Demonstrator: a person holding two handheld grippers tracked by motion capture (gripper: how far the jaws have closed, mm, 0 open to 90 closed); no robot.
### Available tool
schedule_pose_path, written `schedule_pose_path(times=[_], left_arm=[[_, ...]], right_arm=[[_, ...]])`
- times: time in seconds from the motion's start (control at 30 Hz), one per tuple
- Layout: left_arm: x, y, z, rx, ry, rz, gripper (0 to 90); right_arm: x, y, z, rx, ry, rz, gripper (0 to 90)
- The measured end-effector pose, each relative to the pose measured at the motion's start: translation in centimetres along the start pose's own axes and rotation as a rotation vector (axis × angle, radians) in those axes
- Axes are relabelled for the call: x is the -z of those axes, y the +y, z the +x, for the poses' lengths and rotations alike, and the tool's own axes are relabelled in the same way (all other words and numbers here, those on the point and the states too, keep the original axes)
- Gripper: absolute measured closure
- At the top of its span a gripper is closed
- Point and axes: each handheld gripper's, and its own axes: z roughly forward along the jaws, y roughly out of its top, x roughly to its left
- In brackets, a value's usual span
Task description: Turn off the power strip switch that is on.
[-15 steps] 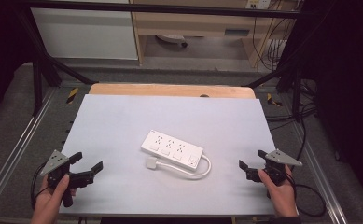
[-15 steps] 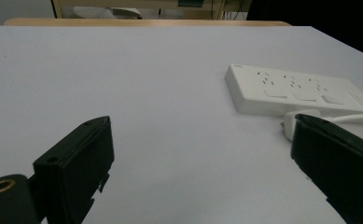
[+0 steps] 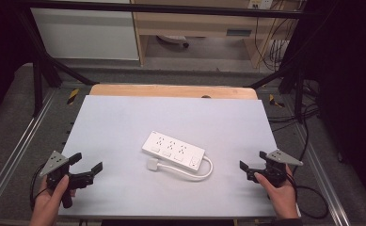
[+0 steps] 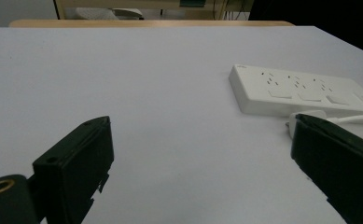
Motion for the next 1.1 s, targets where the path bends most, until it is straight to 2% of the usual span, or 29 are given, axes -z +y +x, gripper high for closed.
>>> schedule_pose_path(times=[0.4,0.53,0.9,0.97,1.1], left_arm=[[-0.2,0.0,-0.2,-0.017,-0.009,0.012,5.6],[-0.3,0.0,-0.3,-0.027,-0.014,0.018,5.5],[-0.5,-0.1,-0.4,-0.038,-0.019,0.031,5.6],[-0.5,-0.1,-0.4,-0.038,-0.02,0.033,5.6],[-0.5,-0.2,-0.4,-0.041,-0.018,0.035,5.6]], right_arm=[[0.9,0.6,0.3,-0.011,-0.009,-0.02,5.0],[1.2,1.0,0.5,0.009,-0.003,-0.031,5.8],[1.5,1.9,1.5,0.011,0.007,-0.068,10.7],[1.6,2.2,1.8,0.018,0.014,-0.077,15.7],[2.1,3.0,2.6,0.062,0.028,-0.093,28.9]])
